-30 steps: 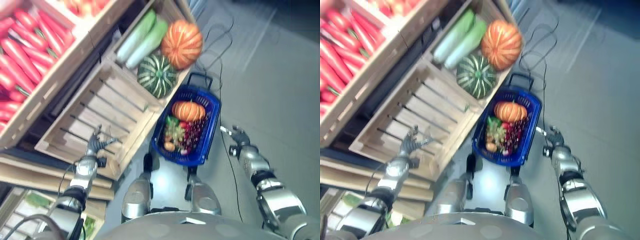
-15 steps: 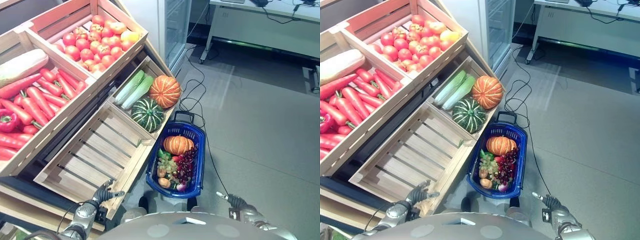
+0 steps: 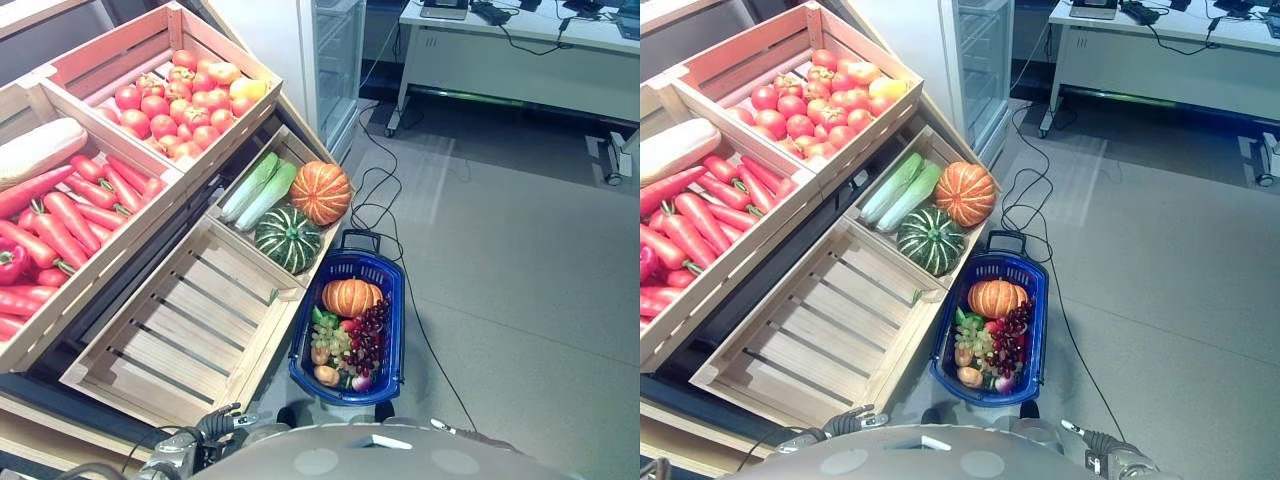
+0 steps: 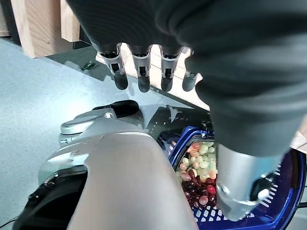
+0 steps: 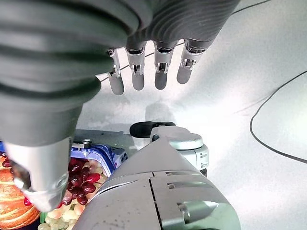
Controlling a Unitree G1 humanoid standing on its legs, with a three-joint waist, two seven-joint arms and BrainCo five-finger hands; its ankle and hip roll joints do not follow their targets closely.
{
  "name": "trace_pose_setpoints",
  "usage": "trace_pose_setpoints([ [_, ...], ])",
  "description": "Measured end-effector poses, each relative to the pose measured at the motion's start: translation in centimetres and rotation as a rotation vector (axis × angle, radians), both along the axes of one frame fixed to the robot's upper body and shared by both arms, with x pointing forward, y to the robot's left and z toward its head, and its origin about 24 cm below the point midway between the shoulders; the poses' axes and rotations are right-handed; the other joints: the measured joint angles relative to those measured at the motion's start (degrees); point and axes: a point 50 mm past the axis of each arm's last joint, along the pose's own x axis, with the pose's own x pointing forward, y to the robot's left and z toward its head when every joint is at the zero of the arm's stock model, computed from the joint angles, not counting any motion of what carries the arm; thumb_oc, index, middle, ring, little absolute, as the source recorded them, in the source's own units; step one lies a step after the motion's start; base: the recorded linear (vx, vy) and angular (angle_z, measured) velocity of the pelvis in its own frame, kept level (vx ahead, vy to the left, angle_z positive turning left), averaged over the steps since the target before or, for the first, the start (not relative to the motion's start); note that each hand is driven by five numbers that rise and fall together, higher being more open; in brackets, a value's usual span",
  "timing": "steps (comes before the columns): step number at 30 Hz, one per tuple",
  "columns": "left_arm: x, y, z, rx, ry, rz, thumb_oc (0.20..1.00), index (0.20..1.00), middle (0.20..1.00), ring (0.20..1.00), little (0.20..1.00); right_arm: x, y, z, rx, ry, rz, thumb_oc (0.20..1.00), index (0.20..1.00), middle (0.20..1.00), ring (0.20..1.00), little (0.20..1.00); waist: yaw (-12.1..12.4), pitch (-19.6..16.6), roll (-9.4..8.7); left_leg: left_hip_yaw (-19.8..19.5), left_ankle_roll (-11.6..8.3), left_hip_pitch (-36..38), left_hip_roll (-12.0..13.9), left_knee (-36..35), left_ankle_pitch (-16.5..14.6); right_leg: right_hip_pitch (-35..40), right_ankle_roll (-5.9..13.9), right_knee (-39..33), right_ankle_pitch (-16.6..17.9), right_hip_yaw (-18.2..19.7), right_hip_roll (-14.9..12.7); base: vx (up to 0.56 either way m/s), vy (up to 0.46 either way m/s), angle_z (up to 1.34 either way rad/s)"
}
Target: Pick up fruits and vegetables into the basket
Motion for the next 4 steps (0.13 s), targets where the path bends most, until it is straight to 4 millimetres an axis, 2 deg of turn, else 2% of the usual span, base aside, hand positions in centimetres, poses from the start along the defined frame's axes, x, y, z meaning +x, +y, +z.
trace_pose_setpoints([
  [4,0.08,0.01,0.00,0.003,0.001,0.002,1.000,1.000,1.000,1.000,1.000,0.01,0.02,0.00,0.005,0.000,0.002,1.000,1.000,1.000,1.000,1.000,0.0,-0.1,-0.03,0.0,0.03,0.4,0.0,0.0,0.0,0.4,0.00,0.0,0.0,0.0,0.1,0.00,0.000,0.00],
])
